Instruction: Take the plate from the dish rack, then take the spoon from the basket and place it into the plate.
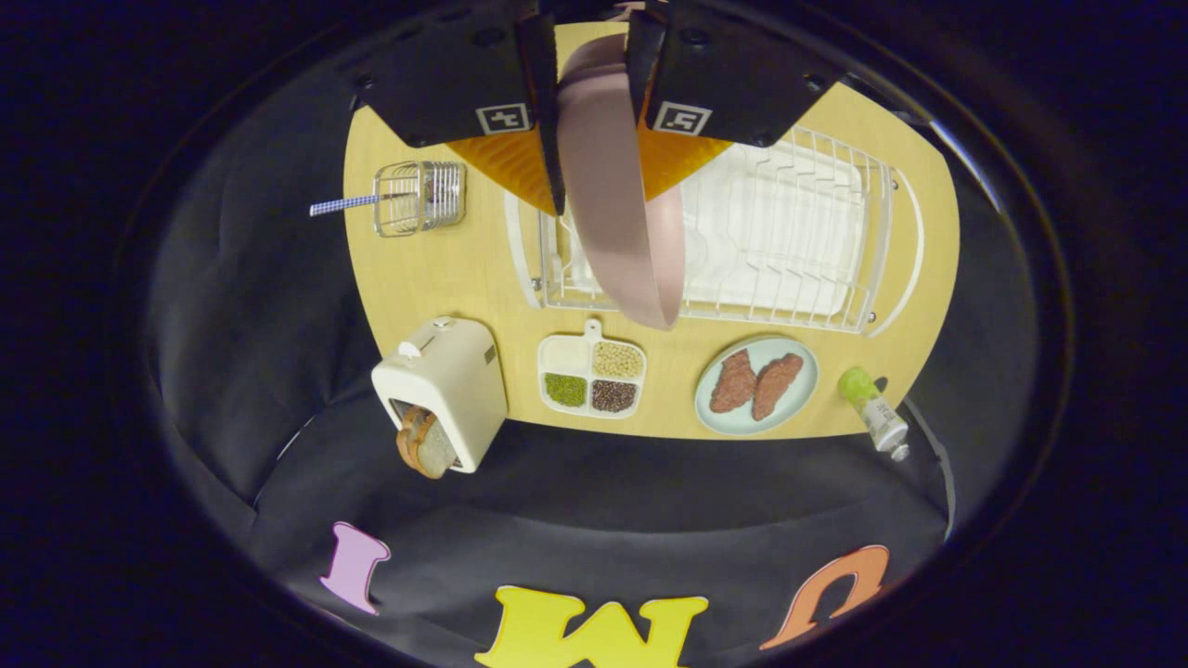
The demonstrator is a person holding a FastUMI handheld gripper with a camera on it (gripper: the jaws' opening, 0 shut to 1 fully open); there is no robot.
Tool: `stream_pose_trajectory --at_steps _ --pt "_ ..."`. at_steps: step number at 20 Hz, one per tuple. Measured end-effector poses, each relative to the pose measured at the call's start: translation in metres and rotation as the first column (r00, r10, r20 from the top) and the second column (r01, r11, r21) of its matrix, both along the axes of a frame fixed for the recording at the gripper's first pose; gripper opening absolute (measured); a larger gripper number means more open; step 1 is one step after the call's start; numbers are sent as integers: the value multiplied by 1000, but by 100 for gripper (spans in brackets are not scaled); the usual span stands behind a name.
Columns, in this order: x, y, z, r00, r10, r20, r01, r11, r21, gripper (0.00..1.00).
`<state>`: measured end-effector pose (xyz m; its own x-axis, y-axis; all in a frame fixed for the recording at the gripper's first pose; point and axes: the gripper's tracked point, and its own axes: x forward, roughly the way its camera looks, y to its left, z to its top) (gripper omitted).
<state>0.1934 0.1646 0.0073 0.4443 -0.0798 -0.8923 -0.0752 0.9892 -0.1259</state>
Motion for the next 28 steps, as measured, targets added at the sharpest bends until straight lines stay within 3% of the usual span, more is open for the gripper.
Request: stream_pose_trajectory --at_steps 7,12,18,23,28 --pt "-90 -9 8 999 20 40 -31 958 286 34" --pt "-161 -25 -40 1000 7 2 -7 904 428 34" --pt "-201 -31 -117 997 35 -64 3 857 514 34" --pt "-211 -26 -161 988 -1 -155 104 743 661 34" --pt "-207 -34 -184 976 -43 -216 189 666 722 35"
